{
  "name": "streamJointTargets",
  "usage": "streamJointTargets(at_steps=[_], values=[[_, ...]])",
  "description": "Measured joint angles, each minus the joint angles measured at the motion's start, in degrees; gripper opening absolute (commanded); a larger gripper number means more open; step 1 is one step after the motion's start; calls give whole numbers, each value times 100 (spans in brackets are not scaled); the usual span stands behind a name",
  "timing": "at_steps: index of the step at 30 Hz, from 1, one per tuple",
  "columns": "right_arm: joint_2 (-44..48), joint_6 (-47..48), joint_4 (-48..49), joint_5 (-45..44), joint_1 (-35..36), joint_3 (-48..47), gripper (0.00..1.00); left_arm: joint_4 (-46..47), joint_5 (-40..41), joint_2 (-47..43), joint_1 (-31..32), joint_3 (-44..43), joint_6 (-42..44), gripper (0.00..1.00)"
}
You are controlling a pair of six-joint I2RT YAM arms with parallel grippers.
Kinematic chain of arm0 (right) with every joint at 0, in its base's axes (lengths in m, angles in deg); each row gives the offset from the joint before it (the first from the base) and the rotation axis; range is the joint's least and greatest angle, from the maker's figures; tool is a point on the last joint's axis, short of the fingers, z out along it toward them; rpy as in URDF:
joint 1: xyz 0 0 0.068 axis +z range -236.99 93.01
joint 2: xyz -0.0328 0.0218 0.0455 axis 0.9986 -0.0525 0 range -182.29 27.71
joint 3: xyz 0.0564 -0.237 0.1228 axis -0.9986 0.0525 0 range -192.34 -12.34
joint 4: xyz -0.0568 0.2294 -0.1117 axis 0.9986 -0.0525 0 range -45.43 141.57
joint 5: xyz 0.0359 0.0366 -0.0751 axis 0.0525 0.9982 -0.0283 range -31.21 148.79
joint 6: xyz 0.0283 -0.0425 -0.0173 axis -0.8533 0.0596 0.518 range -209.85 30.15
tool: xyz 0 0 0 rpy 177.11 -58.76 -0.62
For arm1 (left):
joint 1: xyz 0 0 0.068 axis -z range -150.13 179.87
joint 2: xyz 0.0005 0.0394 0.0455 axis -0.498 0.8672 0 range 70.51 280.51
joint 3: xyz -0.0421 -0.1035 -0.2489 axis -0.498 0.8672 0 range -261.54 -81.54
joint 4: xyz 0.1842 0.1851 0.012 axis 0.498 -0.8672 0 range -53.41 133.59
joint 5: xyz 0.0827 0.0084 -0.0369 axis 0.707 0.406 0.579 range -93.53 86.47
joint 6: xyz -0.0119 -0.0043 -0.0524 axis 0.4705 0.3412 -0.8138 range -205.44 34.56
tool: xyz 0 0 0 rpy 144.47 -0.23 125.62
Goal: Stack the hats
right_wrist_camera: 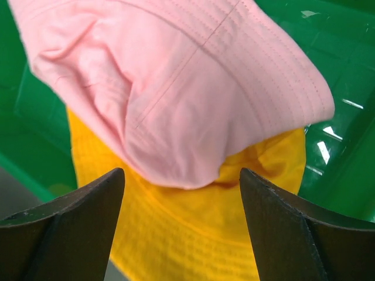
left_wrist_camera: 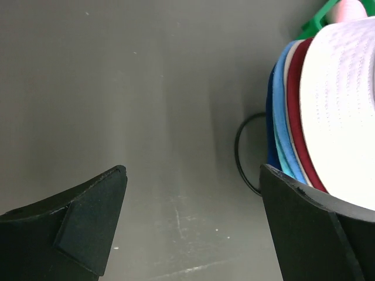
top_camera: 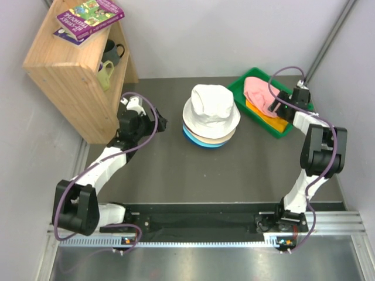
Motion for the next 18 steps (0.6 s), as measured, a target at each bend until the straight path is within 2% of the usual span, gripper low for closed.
streamJointTargets(at_steps=[4, 7, 8, 11, 13, 17, 18], values=[[-387, -68, 13, -131, -2, -275, 74, -28, 177, -179, 0, 63, 144, 99], [-658, -101, 35, -232, -4, -575, 64, -37, 326, -363, 0, 149, 214, 99], [-741, -120, 68, -260, -7, -669, 55, -46, 361, -413, 0, 160, 243, 99], [-905, -118, 68, -291, -33, -861, 39, -44, 439, -496, 0, 162, 286, 99], [-1032, -98, 61, -332, -55, -1014, 36, -44, 468, -518, 0, 162, 291, 99], [-1255, -59, -57, -363, -96, -1399, 42, -109, 483, -577, 0, 166, 291, 99], [-1307, -55, -87, -363, -101, -1482, 41, -142, 483, -614, 0, 166, 291, 99]])
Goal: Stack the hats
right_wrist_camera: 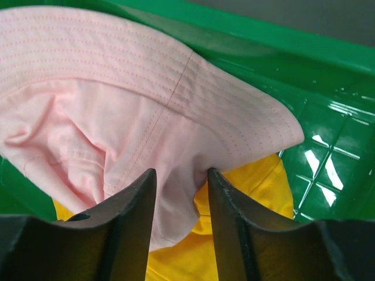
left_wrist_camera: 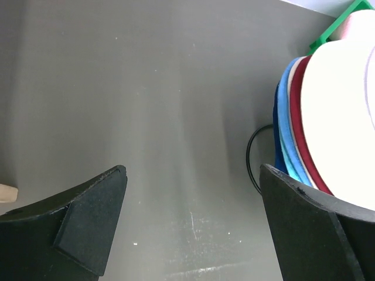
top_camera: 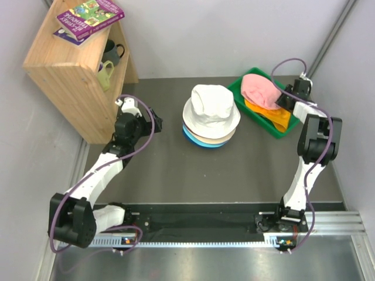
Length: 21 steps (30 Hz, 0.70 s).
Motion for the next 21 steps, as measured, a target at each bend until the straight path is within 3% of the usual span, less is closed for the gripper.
streamJointTargets(at_steps=[1, 3, 4, 13, 21], values=[[-55, 20, -52, 0, -4, -101, 37, -26, 0, -46, 0, 2, -2, 99], [-160, 46, -98, 22, -4, -247, 18, -70, -2, -162, 0, 9, -4, 99], [-201, 55, -98, 31, -4, -278, 0, -81, -2, -243, 0, 24, -9, 99], [-118, 35, 46, 214, -31, 42, 0, -431, 4, -953, 0, 63, -22, 99], [1626, 85, 17, 568, -31, 295, 0, -636, -144, -1108, 0, -214, 0, 99]])
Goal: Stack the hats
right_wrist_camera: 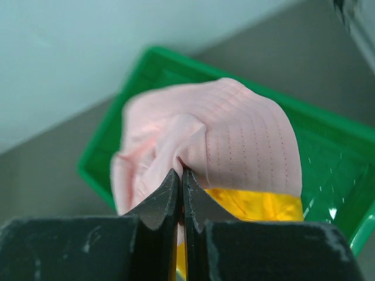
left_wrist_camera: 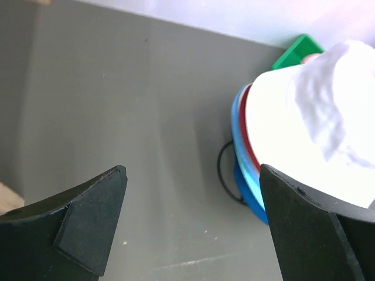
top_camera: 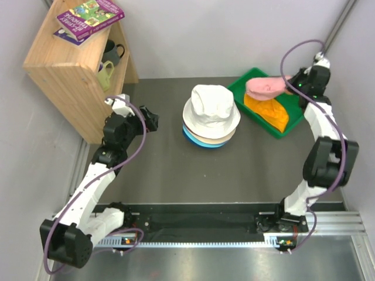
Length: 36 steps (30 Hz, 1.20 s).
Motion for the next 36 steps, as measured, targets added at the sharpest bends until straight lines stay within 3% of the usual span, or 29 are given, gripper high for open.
streamJointTargets(at_steps=[10, 18, 27, 36], values=[[2358, 153, 527, 1294, 162, 138, 0, 9, -616, -46, 0, -461, 0, 99], [3976, 402, 282, 2577, 535, 332, 0, 122, -1534, -50, 0, -636, 11, 99], [4551, 348, 55, 4232, 682, 293, 0, 822, -3202, 116, 22, -802, -286, 99], [4693, 245, 144, 4911, 1250, 581, 0, 1633, -3683, 789, 833, -1309, -632, 98]])
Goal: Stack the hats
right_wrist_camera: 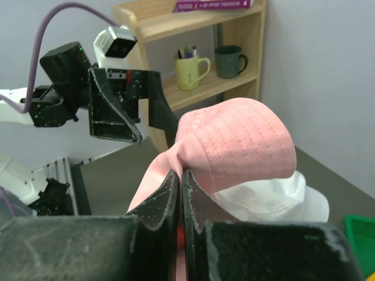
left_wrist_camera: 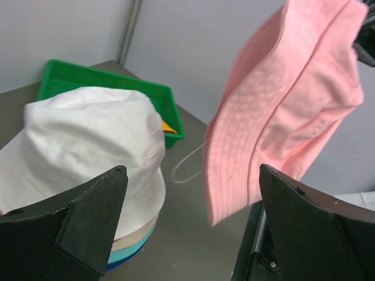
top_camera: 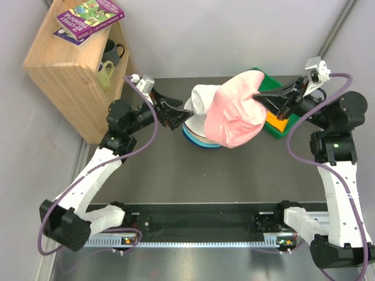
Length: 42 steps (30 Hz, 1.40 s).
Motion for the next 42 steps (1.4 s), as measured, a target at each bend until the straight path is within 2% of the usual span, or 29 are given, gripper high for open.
streamJointTargets(at_steps=[5, 9, 11, 14, 20, 24, 29, 32, 33, 35, 36, 37, 42], values=[[-118, -179, 426, 201, 236, 479, 0, 756, -286, 748, 553, -199, -271, 95], [-404, -365, 743, 321, 326, 695, 0, 918, -372, 1349, 975, -295, -260, 89], [-525, -402, 811, 345, 361, 743, 0, 911, -343, 1478, 1108, -295, -219, 80], [-610, -407, 892, 354, 372, 769, 0, 949, -280, 1486, 1165, -297, -127, 68], [-634, -361, 909, 284, 374, 769, 0, 855, 164, 1401, 1163, -295, 94, 59], [-697, -291, 857, 168, 391, 769, 0, 743, 691, 1043, 1165, -136, 249, 55], [-804, -247, 800, 79, 393, 769, 0, 748, 933, 789, 1167, -79, 319, 47], [-833, -238, 787, 24, 393, 769, 0, 732, 981, 793, 1174, -66, 326, 29], [-839, -236, 782, 11, 393, 769, 0, 734, 981, 798, 1174, -59, 319, 20], [-844, -234, 778, -11, 393, 769, 0, 734, 979, 802, 1185, -44, 299, 12], [-848, -232, 774, -26, 393, 769, 0, 734, 977, 804, 1193, -39, 313, 4], [-850, -223, 754, -50, 393, 767, 0, 741, 970, 811, 1200, -39, 297, 0], [-883, -55, 415, -293, 396, 675, 0, 835, 907, 979, 1211, -55, 188, 0]])
